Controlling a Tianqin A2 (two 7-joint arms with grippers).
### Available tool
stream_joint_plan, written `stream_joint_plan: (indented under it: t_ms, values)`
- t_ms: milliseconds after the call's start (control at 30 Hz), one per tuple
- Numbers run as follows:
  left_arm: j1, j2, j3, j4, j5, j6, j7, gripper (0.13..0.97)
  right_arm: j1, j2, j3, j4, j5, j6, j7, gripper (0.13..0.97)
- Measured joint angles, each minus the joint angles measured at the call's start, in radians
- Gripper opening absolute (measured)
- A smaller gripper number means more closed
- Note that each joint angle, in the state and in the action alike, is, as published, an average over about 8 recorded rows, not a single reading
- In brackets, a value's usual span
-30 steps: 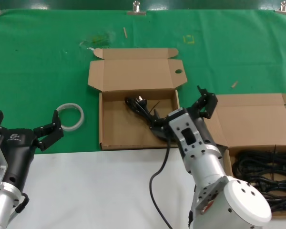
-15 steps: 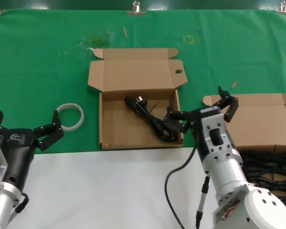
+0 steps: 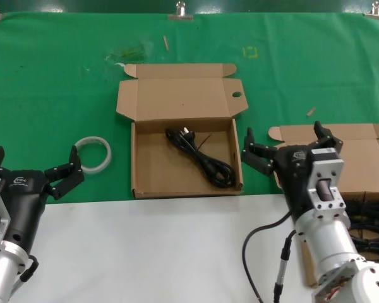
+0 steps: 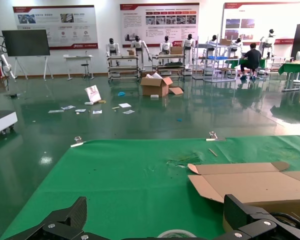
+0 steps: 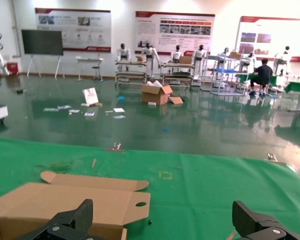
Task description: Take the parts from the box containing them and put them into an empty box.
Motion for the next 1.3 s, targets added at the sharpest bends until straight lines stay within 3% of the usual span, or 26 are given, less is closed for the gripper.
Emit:
stream_joint_plan:
  t_ms: [533, 1300]
  values:
    - [0.000, 0.000, 0.000, 0.000, 0.000, 0.000, 0.000, 0.965, -0.085, 0.000, 0.141, 0.048, -0.145, -0.135, 0.310, 0.966]
    - [0.000, 0.000, 0.000, 0.000, 0.000, 0.000, 0.000, 0.965, -0.090, 0.000, 0.149, 0.051, -0.153, -0.142, 0.327, 0.966]
